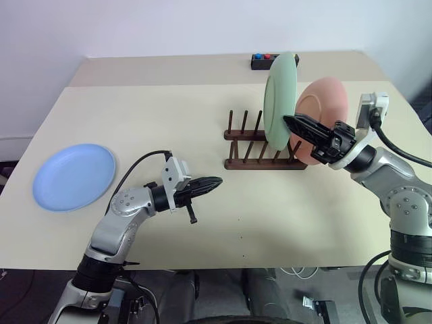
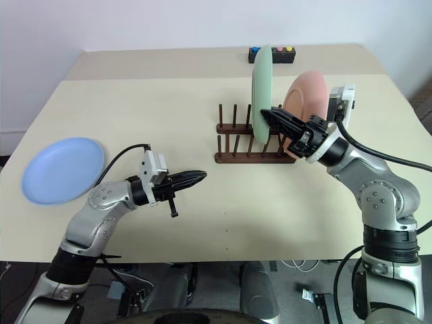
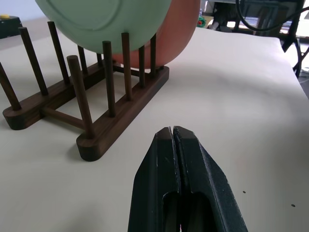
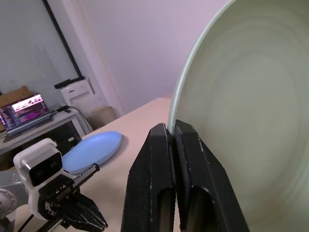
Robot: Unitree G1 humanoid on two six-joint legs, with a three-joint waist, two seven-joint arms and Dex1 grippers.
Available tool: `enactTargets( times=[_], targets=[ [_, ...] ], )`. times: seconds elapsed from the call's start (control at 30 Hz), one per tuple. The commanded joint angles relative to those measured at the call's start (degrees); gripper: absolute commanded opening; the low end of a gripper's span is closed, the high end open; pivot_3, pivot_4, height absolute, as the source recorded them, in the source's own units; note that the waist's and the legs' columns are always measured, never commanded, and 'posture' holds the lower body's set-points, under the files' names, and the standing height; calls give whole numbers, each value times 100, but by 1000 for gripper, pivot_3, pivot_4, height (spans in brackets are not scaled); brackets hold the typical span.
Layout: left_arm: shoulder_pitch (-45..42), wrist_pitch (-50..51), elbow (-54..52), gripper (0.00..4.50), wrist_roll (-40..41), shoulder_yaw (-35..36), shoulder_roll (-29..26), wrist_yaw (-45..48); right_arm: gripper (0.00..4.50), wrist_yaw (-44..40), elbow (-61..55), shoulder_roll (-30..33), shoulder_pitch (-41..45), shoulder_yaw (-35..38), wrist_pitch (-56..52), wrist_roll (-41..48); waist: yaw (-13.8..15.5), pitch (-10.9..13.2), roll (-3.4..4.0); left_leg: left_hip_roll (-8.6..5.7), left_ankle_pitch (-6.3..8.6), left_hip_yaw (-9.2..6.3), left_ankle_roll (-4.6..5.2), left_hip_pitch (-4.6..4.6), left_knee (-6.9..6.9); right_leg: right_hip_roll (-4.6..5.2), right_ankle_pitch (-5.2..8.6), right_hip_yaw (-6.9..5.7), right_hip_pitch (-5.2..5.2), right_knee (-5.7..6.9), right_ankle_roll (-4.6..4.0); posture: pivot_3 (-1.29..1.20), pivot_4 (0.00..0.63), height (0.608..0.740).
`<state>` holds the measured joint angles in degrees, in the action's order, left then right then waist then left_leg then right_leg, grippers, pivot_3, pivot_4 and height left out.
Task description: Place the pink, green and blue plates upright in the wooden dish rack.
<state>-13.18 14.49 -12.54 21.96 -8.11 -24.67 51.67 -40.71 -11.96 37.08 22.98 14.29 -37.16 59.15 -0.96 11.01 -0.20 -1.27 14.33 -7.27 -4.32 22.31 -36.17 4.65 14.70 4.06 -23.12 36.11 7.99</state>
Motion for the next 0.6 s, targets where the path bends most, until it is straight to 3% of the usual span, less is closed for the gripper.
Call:
enactTargets(
  times=[0.03, 0.2, 0.23, 0.37, 0.53, 0.6],
  targets=[
    [19, -27, -251, 0, 51, 18, 8, -28, 55, -35, -99, -43, 65, 131, 2, -17, 0, 0, 0, 0, 0, 0, 0, 0, 0, 0, 0, 0, 0, 0, 0, 0, 150, 740],
    [18, -34, -253, 0, 44, -1, 16, -36, 55, -28, -111, -47, 70, 172, -49, 7, -1, 0, 0, 0, 0, 0, 0, 0, 0, 0, 0, 0, 0, 0, 0, 0, 150, 740],
    [20, -37, -252, 0, 44, -2, 14, -35, 310, -25, -119, -47, 67, 179, -65, 21, -1, 0, 0, 0, 0, 0, 0, 0, 0, 0, 0, 0, 0, 0, 0, 0, 150, 740],
    [20, -34, -258, 0, 51, -9, 12, -39, 1835, 10, -152, -56, 59, 204, -98, 4, -2, 0, 0, 0, 0, 0, 0, 0, 0, 0, 0, 0, 0, 0, 0, 0, 150, 740],
    [17, -28, -261, 0, 53, -22, 14, -45, 4401, 54, -180, -46, 50, 190, -26, -155, 0, 0, 0, 0, 0, 0, 0, 0, 0, 0, 0, 0, 0, 0, 0, 0, 150, 740],
    [5, -26, -255, 0, 57, -21, 15, -45, 4401, 76, -194, -59, 60, 172, 6, -240, 0, 0, 0, 0, 0, 0, 0, 0, 0, 0, 0, 0, 0, 0, 0, 0, 150, 740]
  ],
)
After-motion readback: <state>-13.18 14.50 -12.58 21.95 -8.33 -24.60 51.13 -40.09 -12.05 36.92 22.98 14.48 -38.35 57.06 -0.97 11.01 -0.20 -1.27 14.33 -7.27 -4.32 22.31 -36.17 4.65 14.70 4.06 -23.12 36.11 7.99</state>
